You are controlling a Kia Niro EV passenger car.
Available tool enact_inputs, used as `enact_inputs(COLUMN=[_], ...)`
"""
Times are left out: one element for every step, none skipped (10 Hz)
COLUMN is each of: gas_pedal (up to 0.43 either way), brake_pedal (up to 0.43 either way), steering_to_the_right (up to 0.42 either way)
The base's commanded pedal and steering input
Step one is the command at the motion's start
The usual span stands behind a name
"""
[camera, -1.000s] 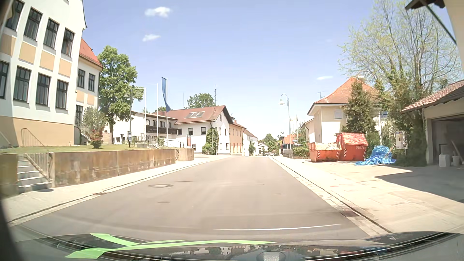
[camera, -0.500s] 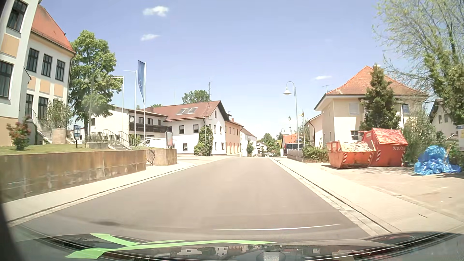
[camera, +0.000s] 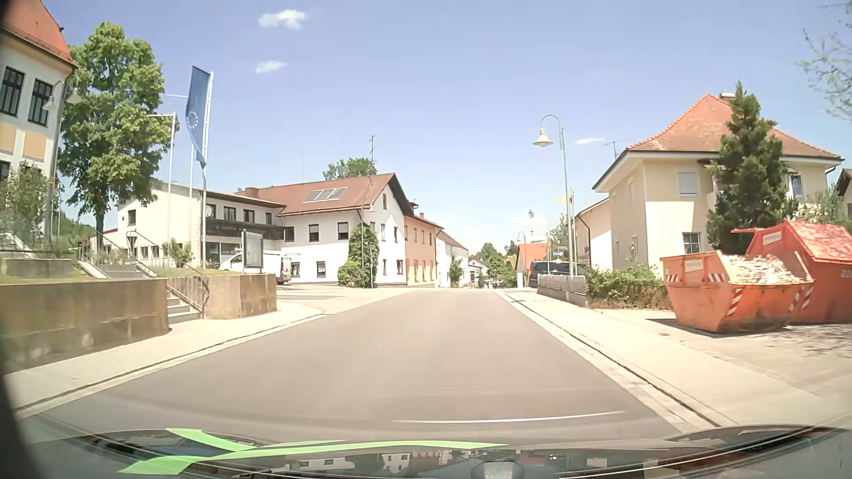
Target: Follow the waypoints while adhering to traffic rules and regulations
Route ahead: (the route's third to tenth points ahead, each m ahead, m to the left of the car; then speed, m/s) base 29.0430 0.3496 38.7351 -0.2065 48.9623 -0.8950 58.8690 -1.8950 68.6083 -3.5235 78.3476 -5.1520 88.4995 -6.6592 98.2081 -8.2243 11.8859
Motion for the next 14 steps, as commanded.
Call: enact_inputs(gas_pedal=[0.059, 0.059, 0.059, 0.067, 0.067, 0.067, 0.067, 0.079, 0.079, 0.079, 0.098, 0.098, 0.098, 0.138], brake_pedal=[0.0, 0.0, 0.0, 0.0, 0.0, 0.0, 0.0, 0.0, 0.0, 0.0, 0.0, 0.0, 0.0, 0.0], steering_to_the_right=[0.003, 0.003, 0.003, 0.003, 0.004, 0.006, 0.006, 0.006, 0.006, 0.006, 0.006, 0.006, 0.006, 0.006])
